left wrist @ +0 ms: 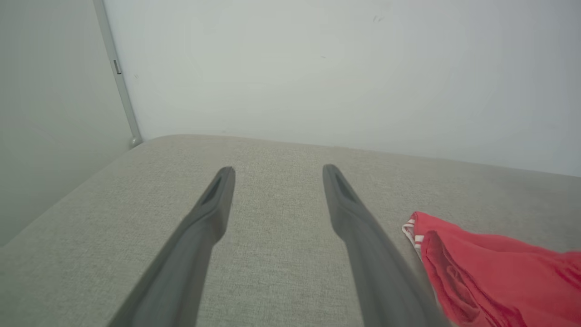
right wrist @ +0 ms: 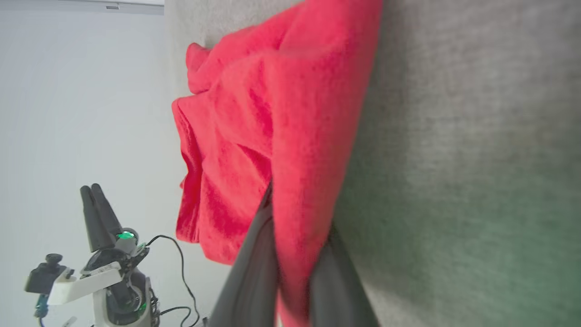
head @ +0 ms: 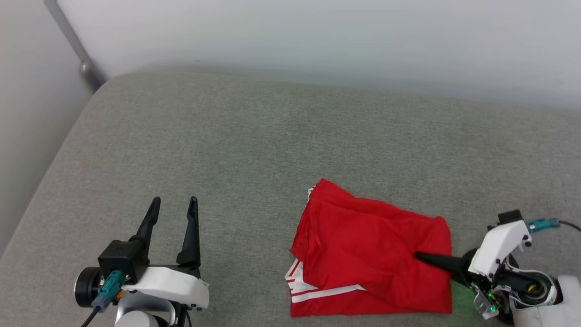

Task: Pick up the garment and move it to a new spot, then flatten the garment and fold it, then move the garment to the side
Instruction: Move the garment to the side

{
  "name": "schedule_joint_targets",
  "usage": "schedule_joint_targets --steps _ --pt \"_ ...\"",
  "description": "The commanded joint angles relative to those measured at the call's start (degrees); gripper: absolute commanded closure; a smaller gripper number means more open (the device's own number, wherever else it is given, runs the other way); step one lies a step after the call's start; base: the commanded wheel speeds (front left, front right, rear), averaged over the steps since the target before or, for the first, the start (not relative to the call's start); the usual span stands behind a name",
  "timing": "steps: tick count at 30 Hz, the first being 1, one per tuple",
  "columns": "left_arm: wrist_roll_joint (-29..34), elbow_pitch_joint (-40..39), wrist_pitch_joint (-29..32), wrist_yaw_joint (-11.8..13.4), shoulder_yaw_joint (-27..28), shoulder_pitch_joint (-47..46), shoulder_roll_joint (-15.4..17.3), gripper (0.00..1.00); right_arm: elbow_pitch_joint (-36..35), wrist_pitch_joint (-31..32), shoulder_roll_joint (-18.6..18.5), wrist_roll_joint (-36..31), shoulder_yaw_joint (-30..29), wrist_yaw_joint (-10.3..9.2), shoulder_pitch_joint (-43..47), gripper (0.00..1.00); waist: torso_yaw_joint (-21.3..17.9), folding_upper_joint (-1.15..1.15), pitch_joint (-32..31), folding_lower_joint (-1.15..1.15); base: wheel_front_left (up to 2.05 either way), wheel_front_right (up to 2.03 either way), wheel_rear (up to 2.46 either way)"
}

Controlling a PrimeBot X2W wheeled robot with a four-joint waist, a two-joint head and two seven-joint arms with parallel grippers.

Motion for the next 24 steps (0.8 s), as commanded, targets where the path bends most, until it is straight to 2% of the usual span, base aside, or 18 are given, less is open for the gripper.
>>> schedule_joint_targets --steps 1,7,12,17,20,24 --pt "0.5 -0.3 -0.2 -0.1 0.5 0.1 0.1 0.0 -2.4 -0.8 -0.9 -1.8 1.9 -0.03 0.3 1.0 -1.3 0.0 -0.4 0.0 0.0 0.0 0.0" --pt "2.0 -1.0 -0.2 -0.5 0.4 0.9 0.7 0.0 -12.1 -3.5 -6.3 -11.3 12.8 -0.03 1.5 1.0 -6.7 0.0 -1.4 0.0 0.0 0.0 0.0" --pt "2.6 -1.7 0.0 -0.6 0.2 0.2 1.7 0.0 -17.3 -3.6 -11.6 -19.8 20.6 -0.03 -0.6 1.0 -14.9 0.0 -0.9 0.0 0.0 0.0 0.0" --pt "3.1 -3.2 0.4 -0.6 0.3 -2.2 2.3 0.0 -19.8 -2.8 -14.2 -23.7 22.9 -0.03 -3.3 1.0 -23.5 0.0 3.1 0.0 0.0 0.0 0.0" --pt "3.5 -5.4 1.1 -0.6 0.8 -4.3 3.4 0.0 -19.7 -3.1 -14.7 -25.1 24.4 -0.03 -6.2 1.0 -29.3 0.0 8.0 0.0 0.0 0.0 0.0" --pt "5.0 -7.9 2.9 -0.8 1.0 -8.9 5.1 0.0 -17.8 -6.1 -15.6 -26.3 24.5 -0.03 -10.4 1.0 -34.4 0.0 14.6 0.0 0.0 0.0 0.0"
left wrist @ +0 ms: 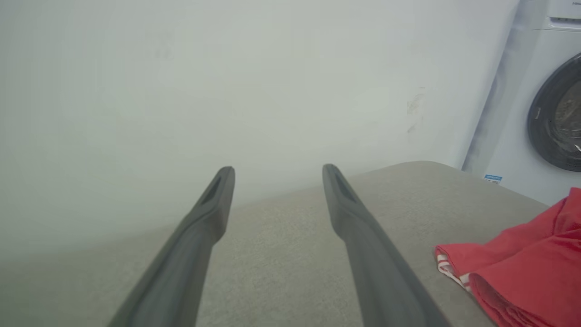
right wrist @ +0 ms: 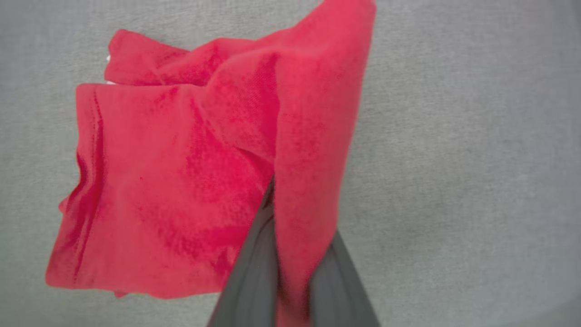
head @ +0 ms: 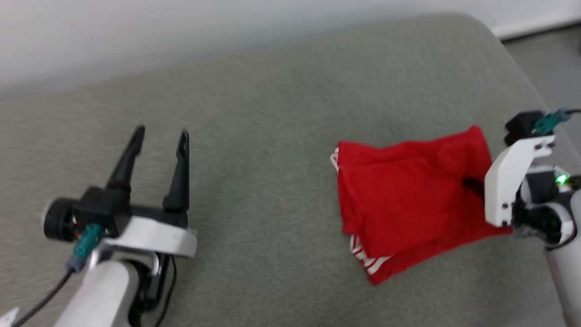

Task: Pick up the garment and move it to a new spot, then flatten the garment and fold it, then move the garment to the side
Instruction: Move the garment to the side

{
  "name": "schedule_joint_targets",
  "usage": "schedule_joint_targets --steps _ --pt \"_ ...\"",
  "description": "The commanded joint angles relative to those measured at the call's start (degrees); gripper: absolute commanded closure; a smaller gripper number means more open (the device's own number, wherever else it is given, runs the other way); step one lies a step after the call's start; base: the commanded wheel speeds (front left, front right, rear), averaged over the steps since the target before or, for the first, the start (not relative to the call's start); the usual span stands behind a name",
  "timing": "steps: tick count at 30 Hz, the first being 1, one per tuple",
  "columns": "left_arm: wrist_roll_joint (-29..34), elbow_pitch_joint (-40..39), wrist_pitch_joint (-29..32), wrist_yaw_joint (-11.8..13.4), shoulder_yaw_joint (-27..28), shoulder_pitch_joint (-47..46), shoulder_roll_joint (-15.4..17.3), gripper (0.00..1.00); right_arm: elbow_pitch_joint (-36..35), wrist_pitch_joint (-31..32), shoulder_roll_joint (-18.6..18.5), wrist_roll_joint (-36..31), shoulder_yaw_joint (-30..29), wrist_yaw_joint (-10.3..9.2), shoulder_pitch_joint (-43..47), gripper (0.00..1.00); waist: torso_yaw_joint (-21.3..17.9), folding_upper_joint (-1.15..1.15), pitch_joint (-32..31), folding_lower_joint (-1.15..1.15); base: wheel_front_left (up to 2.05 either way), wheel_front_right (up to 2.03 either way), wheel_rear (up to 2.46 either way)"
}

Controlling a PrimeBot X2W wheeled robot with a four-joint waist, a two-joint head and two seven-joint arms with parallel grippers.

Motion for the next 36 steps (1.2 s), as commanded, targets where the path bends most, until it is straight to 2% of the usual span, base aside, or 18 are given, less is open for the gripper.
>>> schedule_joint_targets --steps 1,5,15,22,23,24,25,26,31,36 --pt "0.9 -0.7 0.7 0.0 0.3 -2.5 1.0 0.0 0.9 -2.4 -0.1 -0.9 -0.5 -0.03 -3.1 1.0 -8.7 0.0 10.1 0.0 0.0 0.0 0.0" --pt "2.7 -2.8 3.1 -0.9 -0.4 -7.9 2.5 0.0 5.2 -8.2 -1.9 -3.0 -3.4 -0.03 -7.5 1.0 -10.4 0.0 16.1 0.0 0.0 0.0 0.0" --pt "6.7 -8.0 8.5 -3.5 -3.5 -19.4 4.0 0.0 16.7 -26.3 -6.8 -8.8 -15.2 -0.03 -17.3 1.0 -7.8 0.0 27.3 0.0 0.0 0.0 0.0" --pt "8.2 -10.4 10.0 -4.2 -4.7 -22.5 4.5 0.0 24.2 -39.2 -5.0 -15.7 -20.4 -0.04 -21.0 1.0 -6.2 0.0 30.1 0.0 0.0 0.0 0.0" --pt "8.2 -10.4 10.0 -4.2 -4.8 -22.6 4.5 0.0 25.4 -40.7 -4.6 -16.5 -20.9 -0.04 -21.3 0.73 -6.0 0.0 30.2 0.0 0.0 0.0 0.0" --pt "8.2 -10.3 9.8 -4.3 -4.9 -22.8 4.4 0.0 26.4 -42.4 -4.4 -17.3 -21.2 -0.04 -21.6 0.65 -5.9 0.0 30.1 0.0 0.0 0.0 0.0" --pt "8.1 -10.1 9.7 -4.3 -4.9 -22.9 4.3 0.0 27.3 -43.9 -4.2 -18.0 -21.6 -0.04 -21.9 0.42 -5.7 0.0 29.9 0.0 0.0 0.0 0.0" --pt "8.0 -9.9 9.6 -4.3 -5.0 -22.9 4.3 0.0 28.6 -44.8 -4.2 -19.0 -22.0 -0.04 -22.1 0.0 -5.5 0.0 29.6 0.0 0.0 0.0 0.0" --pt "7.3 -8.3 7.6 -3.7 -5.0 -21.1 3.6 0.0 32.0 -50.2 -5.0 -23.3 -22.1 -0.04 -21.9 0.0 -4.6 0.0 26.2 0.0 0.0 0.0 0.0" --pt "5.4 -5.0 4.6 -2.8 -4.9 -17.2 2.2 0.0 32.8 -53.8 -6.1 -26.7 -21.7 -0.04 -18.8 0.0 -3.3 0.0 19.6 0.0 0.0 0.0 0.0"
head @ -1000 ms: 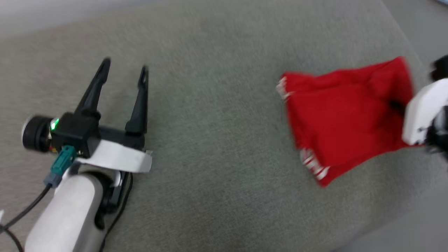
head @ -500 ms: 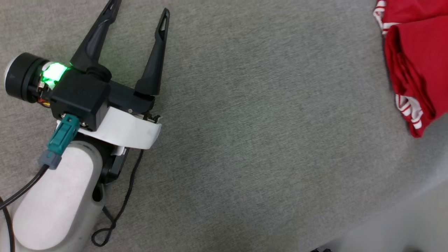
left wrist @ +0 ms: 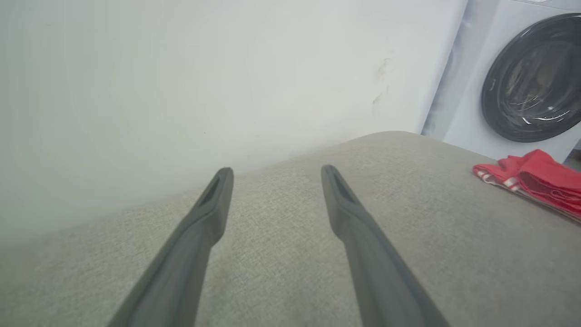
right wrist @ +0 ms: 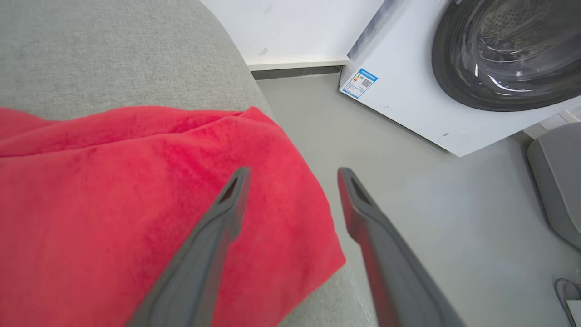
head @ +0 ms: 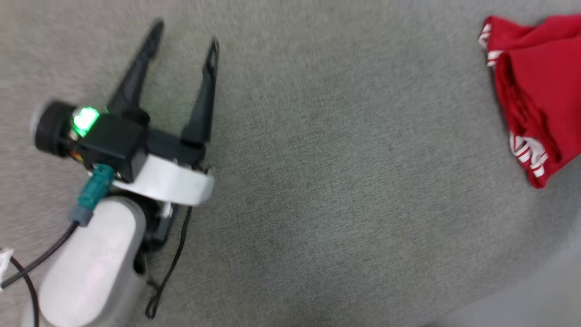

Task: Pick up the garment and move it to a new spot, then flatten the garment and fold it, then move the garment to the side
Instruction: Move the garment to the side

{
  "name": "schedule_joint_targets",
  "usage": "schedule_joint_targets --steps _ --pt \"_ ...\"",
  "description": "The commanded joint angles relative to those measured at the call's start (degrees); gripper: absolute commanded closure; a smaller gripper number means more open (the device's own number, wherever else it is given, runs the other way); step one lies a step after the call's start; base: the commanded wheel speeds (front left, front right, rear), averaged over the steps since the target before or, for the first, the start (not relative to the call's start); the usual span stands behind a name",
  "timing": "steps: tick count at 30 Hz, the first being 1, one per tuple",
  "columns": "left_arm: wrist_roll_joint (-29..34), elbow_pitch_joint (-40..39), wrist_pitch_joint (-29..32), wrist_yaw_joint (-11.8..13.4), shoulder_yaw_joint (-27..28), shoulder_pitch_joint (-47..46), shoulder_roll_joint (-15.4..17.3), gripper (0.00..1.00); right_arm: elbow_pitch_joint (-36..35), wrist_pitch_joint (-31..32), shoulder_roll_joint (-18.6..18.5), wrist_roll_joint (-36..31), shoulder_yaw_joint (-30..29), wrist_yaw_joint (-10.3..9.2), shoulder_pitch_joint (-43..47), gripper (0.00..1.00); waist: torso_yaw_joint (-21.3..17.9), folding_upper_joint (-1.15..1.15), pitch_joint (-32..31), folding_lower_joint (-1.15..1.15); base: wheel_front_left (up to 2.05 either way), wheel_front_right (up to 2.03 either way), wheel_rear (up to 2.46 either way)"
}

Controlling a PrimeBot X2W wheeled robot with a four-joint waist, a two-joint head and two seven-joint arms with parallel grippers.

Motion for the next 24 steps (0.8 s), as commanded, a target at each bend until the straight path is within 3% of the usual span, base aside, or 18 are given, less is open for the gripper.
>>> schedule_joint_targets --steps 1,12,24 --pt "-1.0 1.3 -1.6 0.4 -0.2 2.5 -0.7 0.0 0.0 -1.2 -0.7 -0.8 0.1 -0.05 2.7 0.0 1.7 0.0 -6.0 -0.01 0.0 0.0 0.0" --pt "-6.2 7.5 -6.2 3.7 1.8 15.6 -3.3 0.0 -7.1 -3.8 2.7 2.8 2.6 -0.05 18.8 0.0 7.6 0.0 -21.5 -0.01 0.0 0.0 0.0" --pt "-9.8 10.6 -7.5 5.7 4.8 24.4 -3.8 0.0 -22.6 -2.1 8.7 6.9 9.2 -0.05 31.1 0.0 15.0 0.0 -28.8 -0.01 0.0 0.0 0.0"
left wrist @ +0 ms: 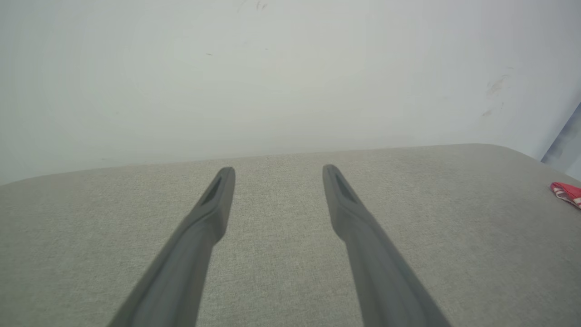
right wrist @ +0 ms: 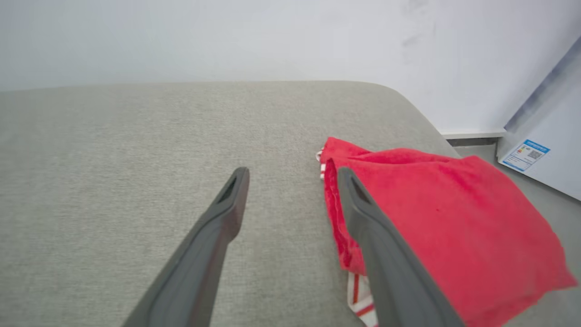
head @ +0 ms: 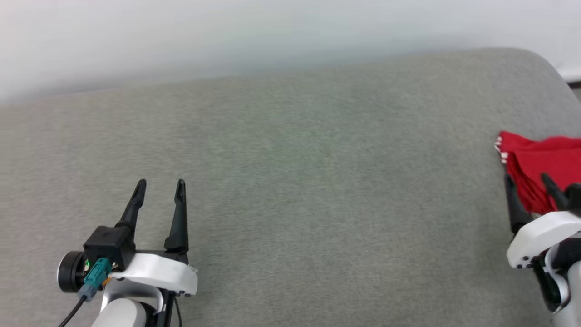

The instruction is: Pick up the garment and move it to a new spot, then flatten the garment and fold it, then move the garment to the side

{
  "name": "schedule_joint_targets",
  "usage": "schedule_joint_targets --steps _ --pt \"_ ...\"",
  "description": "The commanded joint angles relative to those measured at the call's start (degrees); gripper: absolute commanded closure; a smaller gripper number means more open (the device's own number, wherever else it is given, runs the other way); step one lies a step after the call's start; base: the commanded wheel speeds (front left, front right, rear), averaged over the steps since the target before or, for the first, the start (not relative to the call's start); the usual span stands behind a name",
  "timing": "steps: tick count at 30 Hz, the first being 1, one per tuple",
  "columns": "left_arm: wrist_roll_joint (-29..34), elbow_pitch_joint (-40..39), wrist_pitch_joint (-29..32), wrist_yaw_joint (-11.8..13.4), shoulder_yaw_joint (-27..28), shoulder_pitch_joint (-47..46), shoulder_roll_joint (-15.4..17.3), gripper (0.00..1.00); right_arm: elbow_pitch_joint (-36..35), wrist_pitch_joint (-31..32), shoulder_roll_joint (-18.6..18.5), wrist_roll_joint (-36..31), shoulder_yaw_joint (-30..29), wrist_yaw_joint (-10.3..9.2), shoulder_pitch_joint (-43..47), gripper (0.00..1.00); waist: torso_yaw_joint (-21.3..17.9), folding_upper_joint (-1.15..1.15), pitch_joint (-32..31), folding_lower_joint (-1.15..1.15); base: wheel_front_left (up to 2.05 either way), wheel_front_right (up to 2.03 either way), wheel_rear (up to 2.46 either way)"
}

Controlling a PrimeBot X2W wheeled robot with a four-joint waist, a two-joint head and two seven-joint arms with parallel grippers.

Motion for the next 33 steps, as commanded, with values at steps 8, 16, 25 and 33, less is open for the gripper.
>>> schedule_joint_targets --steps 8,16,25,33 --pt "-0.8 2.2 -0.7 0.4 1.4 4.6 1.1 0.0 -13.4 0.1 3.0 2.0 4.7 -0.05 6.6 0.0 5.7 0.0 -6.0 0.01 0.0 0.0 0.0" --pt "-0.9 3.6 -0.8 0.3 0.5 8.2 1.3 0.0 -24.8 2.2 6.6 0.9 4.7 -0.05 18.0 0.0 6.9 0.0 -10.4 0.01 0.0 0.0 0.0" --pt "-1.4 3.3 -0.1 1.0 -0.1 10.8 1.3 0.0 -31.1 4.9 9.6 0.4 3.7 -0.05 24.4 0.0 6.8 0.0 -11.9 0.01 0.0 0.0 0.0" --pt "-1.4 3.0 0.1 1.1 -0.5 10.3 1.2 0.0 -31.0 5.1 9.6 0.3 4.2 -0.05 23.4 0.0 7.3 0.0 -11.7 0.01 0.0 0.0 0.0"
